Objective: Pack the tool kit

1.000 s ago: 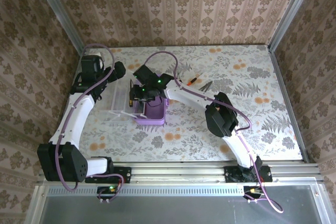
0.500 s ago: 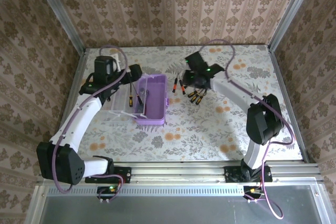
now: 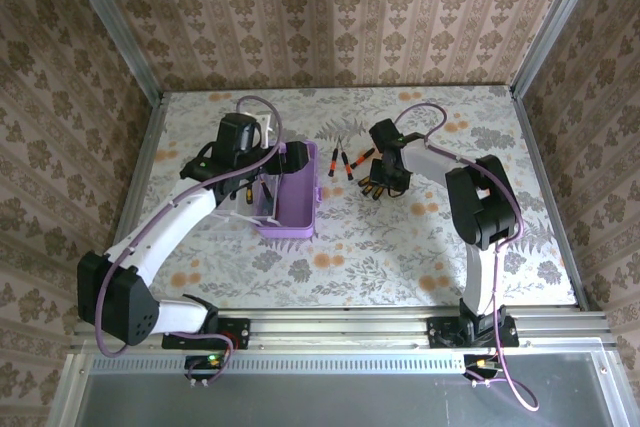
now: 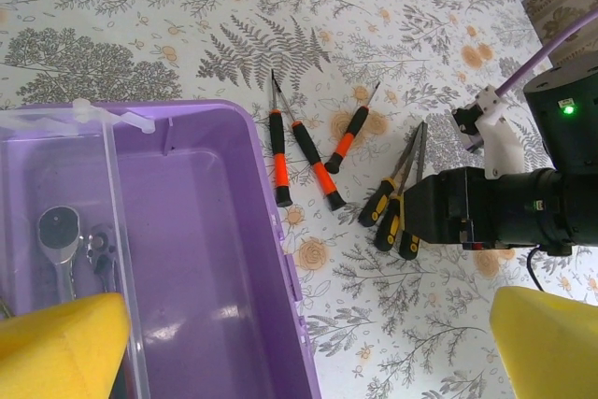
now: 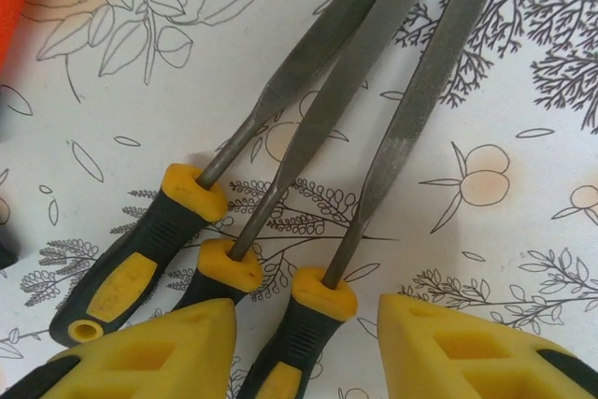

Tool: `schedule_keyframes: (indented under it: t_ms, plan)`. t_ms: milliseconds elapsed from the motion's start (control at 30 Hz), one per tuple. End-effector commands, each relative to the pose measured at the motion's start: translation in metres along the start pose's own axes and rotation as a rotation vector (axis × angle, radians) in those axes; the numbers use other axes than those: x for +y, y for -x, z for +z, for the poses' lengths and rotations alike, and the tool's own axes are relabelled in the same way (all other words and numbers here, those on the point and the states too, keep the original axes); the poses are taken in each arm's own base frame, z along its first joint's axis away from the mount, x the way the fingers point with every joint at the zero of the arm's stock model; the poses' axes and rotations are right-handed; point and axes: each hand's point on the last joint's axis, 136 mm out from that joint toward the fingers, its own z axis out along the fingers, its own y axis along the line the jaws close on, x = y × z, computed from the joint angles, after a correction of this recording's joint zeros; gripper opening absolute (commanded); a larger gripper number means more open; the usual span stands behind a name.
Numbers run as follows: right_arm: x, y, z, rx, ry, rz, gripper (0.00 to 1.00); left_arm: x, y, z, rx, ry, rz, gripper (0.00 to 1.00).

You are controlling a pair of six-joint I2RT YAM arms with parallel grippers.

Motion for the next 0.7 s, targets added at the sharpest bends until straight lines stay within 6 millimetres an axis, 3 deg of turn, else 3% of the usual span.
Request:
schedule_keyframes:
  t_ms: [0, 267, 500, 667]
  plan:
    - [-0.01, -0.014, 0.006, 0.032, -0.029, 0.01, 0.44, -0.005, 0.009, -0.008, -0.032, -0.004, 0.038, 1.0]
    - [-0.027, -0.02, -0.002, 0.015, -0.03, 0.046, 0.36, -0.008, 0.01, -0.01, -0.036, -0.017, 0.036, 1.0]
    - [-0.042, -0.015, 0.004, 0.025, -0.019, 0.106, 0.1, -0.007, 0.012, -0.012, -0.044, -0.008, 0.043, 1.0]
    - [-0.052, -0.003, -0.023, -0.068, -0.014, 0.138, 0.07, -0.004, 0.015, -0.017, -0.059, 0.015, 0.057, 1.0]
